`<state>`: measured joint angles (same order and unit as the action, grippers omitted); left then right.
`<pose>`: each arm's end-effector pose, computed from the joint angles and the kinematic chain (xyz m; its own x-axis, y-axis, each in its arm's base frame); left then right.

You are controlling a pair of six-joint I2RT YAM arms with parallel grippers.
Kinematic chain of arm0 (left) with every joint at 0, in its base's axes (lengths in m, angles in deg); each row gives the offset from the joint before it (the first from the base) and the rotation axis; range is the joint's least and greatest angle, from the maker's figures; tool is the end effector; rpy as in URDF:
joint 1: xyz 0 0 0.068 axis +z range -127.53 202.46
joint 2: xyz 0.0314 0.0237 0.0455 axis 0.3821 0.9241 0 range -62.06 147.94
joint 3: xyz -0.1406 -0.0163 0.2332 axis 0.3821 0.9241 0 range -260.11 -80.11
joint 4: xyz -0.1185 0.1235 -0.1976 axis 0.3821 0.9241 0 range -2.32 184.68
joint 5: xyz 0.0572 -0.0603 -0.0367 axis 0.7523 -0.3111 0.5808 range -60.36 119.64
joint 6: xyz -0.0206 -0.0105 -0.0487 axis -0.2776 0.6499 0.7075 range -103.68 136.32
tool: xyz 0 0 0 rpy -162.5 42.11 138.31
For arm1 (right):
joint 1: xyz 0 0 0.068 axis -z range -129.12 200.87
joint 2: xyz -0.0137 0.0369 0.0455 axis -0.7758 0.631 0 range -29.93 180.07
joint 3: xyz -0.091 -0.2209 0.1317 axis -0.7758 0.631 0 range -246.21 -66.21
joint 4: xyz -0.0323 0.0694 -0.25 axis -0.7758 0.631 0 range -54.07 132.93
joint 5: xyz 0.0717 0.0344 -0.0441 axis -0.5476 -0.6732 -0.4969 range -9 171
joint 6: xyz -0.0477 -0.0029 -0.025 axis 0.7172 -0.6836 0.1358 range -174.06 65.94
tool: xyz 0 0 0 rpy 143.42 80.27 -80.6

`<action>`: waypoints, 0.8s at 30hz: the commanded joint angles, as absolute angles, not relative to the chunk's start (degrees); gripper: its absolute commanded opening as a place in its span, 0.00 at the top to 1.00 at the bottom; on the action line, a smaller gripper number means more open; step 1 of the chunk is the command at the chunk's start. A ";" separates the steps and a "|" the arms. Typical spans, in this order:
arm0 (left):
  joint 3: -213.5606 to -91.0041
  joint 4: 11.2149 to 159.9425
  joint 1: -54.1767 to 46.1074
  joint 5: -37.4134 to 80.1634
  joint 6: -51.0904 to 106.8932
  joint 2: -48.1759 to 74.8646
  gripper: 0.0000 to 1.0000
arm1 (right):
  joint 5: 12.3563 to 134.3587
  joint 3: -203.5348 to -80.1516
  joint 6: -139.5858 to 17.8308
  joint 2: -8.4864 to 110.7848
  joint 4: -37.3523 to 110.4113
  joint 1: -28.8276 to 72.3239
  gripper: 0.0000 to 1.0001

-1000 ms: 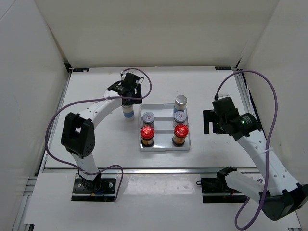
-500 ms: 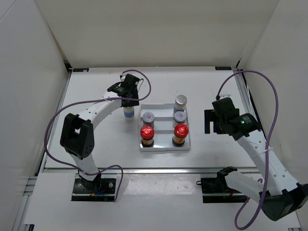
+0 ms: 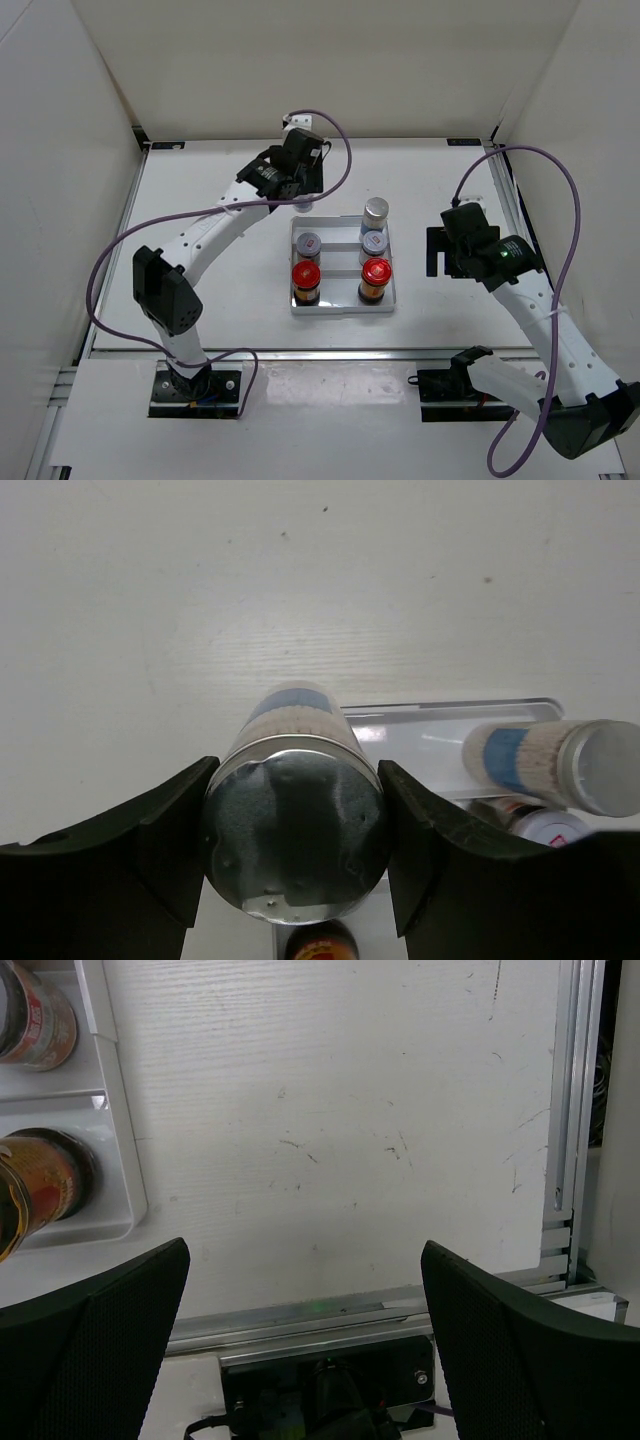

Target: Organize the condiment bottles

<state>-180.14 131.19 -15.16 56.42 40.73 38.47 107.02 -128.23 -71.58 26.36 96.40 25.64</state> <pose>0.3185 -0.2251 0.3574 -0.6202 0.0124 -0.7843 0.0352 0.9993 -0.0121 0.1626 0.0594 0.3307 -0.7506 -0.0548 -0.6584 0.0754 0.9829 -0.1678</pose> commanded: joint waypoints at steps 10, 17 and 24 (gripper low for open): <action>-182.25 129.52 -17.00 54.25 42.43 43.49 0.89 | 110.18 -126.33 -72.87 23.51 95.79 25.83 0.00; -179.78 129.52 -17.00 51.44 43.57 45.51 0.85 | 110.18 -123.43 -73.40 20.79 94.12 25.83 0.00; -178.11 129.52 -15.59 49.50 46.03 47.80 0.82 | 110.27 -121.40 -73.14 18.76 92.71 25.30 0.00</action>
